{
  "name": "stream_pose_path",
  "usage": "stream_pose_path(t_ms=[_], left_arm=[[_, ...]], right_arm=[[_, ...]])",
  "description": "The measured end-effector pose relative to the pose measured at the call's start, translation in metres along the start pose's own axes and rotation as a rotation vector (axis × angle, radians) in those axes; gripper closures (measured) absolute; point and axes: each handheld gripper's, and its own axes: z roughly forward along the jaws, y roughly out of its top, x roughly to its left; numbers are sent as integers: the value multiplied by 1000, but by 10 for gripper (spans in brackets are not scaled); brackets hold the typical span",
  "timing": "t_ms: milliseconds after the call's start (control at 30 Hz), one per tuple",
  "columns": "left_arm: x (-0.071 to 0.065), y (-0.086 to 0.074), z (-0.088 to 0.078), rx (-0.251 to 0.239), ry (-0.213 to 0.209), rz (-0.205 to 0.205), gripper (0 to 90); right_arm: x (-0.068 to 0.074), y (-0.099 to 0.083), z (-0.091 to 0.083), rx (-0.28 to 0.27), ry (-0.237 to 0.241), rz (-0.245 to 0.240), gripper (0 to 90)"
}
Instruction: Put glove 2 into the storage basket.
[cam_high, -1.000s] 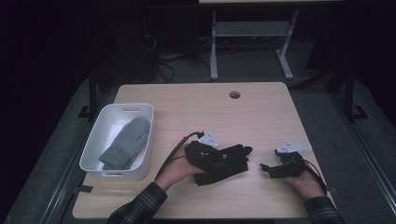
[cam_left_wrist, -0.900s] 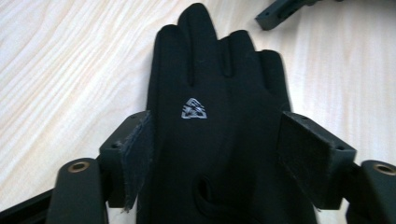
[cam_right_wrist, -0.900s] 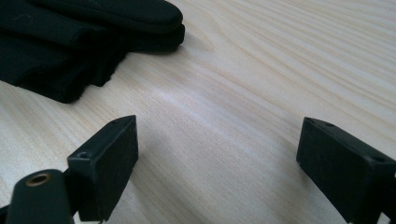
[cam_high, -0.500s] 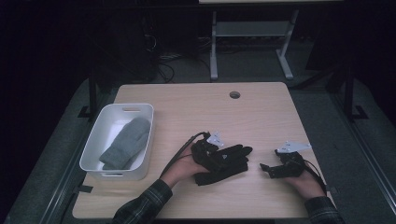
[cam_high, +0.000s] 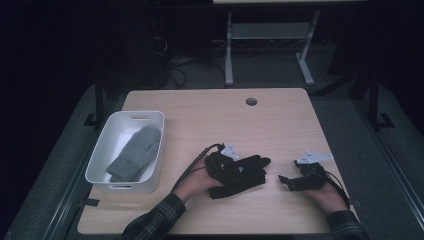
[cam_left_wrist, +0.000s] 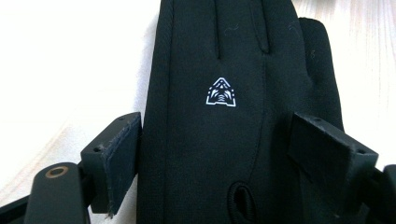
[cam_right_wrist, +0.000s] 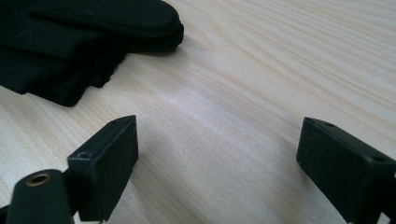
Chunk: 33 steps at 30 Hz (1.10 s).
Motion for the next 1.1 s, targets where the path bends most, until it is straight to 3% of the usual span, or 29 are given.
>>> stream_pose_path(t_ms=[233, 400, 433, 567, 633, 800, 1100], left_arm=[[1, -1, 1, -9, -22, 3, 168], [-1, -1, -2, -3, -71, 32, 340], [-2, -1, -2, -9, -95, 39, 395], [-3, -1, -3, 0, -152, 35, 605], [-3, 0, -3, 1, -164, 16, 655], [-1, 1, -5, 4, -170, -29, 686], [-3, 8, -32, 19, -109, -36, 686]], right_arm=[[1, 0, 0, -2, 3, 3, 126], [1, 0, 1, -1, 2, 2, 126], [0, 1, 1, 1, 1, -2, 126], [1, 1, 1, 2, 2, 2, 126], [1, 1, 1, 2, 2, 2, 126], [1, 1, 1, 2, 0, 2, 126], [1, 1, 1, 1, 1, 4, 126]])
